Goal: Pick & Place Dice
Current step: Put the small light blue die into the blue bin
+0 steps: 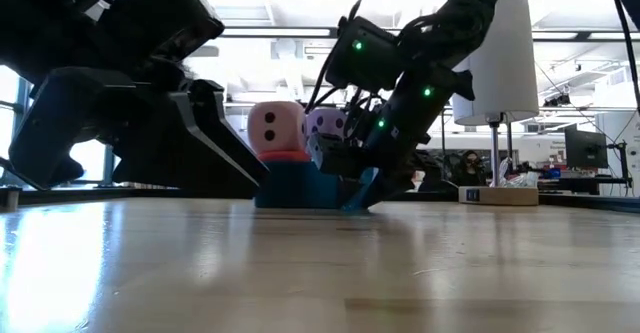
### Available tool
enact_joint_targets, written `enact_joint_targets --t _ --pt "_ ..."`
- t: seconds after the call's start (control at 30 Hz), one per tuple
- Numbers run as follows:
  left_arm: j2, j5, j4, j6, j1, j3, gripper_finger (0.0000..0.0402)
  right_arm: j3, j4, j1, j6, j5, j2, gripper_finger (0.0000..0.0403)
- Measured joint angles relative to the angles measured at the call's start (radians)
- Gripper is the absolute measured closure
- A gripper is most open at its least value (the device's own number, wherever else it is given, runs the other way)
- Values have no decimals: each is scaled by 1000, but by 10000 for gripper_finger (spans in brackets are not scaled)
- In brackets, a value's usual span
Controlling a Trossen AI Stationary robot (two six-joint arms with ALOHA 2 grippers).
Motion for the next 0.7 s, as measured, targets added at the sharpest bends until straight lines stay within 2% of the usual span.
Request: enact_joint_targets --t 0.57,0.7 --pt "0 4 -16 3 6 0 227 3 51 9 -9 7 59 207" --pt "0 4 -16 3 6 0 227 2 46 13 -8 3 60 226"
